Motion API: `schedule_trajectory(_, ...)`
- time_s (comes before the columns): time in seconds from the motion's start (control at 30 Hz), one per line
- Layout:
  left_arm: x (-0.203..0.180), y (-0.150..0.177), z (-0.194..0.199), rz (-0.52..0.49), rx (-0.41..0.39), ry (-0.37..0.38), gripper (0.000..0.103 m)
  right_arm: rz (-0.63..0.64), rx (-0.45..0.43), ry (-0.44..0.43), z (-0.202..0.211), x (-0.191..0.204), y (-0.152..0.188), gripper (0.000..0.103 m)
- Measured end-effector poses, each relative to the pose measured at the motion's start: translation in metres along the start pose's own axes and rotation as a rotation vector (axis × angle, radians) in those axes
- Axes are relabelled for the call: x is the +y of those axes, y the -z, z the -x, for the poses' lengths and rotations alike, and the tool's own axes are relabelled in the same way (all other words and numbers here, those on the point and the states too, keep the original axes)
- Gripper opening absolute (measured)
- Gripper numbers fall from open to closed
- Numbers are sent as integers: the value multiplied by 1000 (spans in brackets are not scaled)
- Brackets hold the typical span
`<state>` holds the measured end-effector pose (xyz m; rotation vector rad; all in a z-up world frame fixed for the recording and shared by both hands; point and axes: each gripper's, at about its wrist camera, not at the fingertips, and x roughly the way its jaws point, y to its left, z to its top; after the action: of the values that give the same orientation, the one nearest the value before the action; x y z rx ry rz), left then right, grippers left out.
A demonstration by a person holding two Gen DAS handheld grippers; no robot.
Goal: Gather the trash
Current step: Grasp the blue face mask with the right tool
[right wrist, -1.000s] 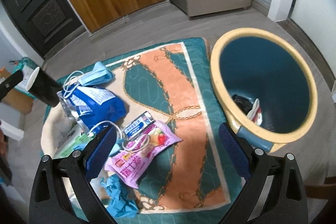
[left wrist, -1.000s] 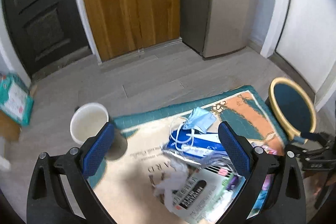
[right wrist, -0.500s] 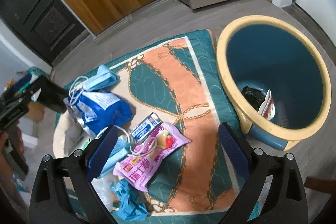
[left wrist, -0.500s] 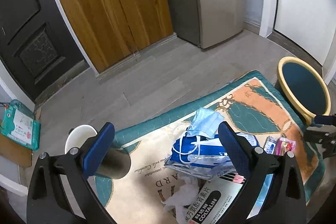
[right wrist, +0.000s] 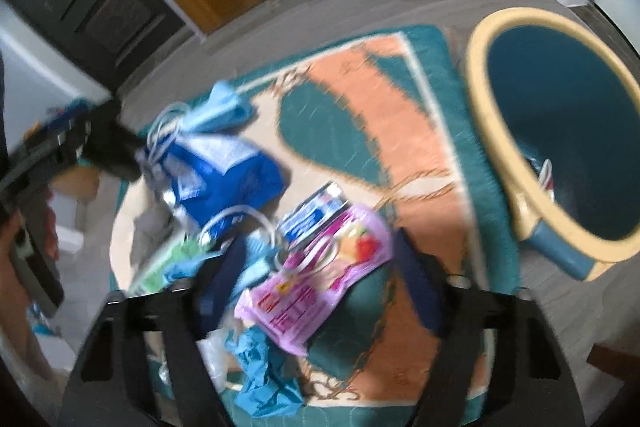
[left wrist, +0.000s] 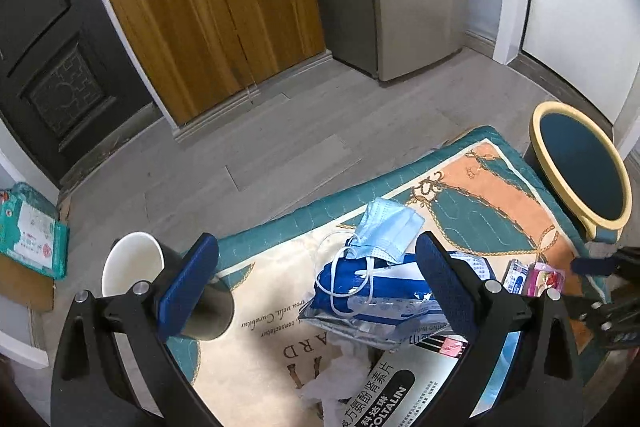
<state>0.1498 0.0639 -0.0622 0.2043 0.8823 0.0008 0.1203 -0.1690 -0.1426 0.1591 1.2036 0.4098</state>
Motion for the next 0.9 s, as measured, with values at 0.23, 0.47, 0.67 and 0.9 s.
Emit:
schedule_trajectory(0.23,1,5,-8,-1,29,-1,97,50,48,-20,-13,15,6,4)
schedule_trajectory(0.47,-12,15,-33,-29,125,34,97,24,-57,-56,16,15,-5,4)
schedule_trajectory(0.67,-32,13,-41,-71,156,72,85,55,-62,-61,22,17,-5,4)
schedule_trajectory(0.9,-30,22,-62,-47,281,84,52,71,-90,-81,33,21,-9,4)
